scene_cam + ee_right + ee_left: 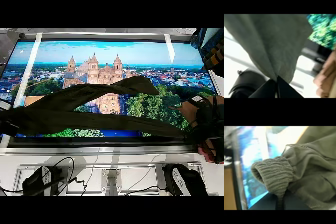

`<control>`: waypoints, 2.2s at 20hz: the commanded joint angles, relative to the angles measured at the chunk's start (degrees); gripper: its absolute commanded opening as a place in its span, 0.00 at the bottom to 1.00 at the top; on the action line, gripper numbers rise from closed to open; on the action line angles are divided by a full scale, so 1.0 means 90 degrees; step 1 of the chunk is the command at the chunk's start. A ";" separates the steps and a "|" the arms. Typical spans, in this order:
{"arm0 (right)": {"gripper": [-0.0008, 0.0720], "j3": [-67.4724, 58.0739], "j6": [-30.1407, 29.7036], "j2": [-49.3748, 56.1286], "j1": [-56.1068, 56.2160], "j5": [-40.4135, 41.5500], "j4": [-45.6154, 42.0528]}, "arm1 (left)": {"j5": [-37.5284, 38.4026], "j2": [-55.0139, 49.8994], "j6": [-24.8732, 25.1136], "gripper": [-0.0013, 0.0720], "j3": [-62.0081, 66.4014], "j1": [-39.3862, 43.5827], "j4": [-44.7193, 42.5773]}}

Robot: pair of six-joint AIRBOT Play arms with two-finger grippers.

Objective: Fold the clothes and pants, and hang the long-sleeved shirts on hangers.

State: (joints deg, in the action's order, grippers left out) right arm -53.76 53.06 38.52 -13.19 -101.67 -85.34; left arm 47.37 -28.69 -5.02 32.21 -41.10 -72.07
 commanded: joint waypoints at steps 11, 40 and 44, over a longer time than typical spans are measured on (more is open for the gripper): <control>0.03 0.1328 -0.0760 -0.0019 0.0002 -0.0425 0.0605 | 0.2176 -0.0284 0.1037 0.06 0.0078 0.0780 -0.1438; 0.92 0.1263 0.2987 0.1005 0.0002 0.6394 0.0840 | -0.1229 -0.0580 -0.8687 0.64 0.0988 -0.0714 -0.2715; 0.92 0.1263 0.2987 0.1003 0.0002 0.6397 0.0840 | 0.0384 -0.2210 -0.7817 0.64 0.1015 -0.2050 -0.0107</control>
State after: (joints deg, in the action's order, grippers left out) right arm -42.35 79.35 47.13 -13.19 -44.91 -78.00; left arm 42.37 -40.64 -77.01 41.04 -52.34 -88.40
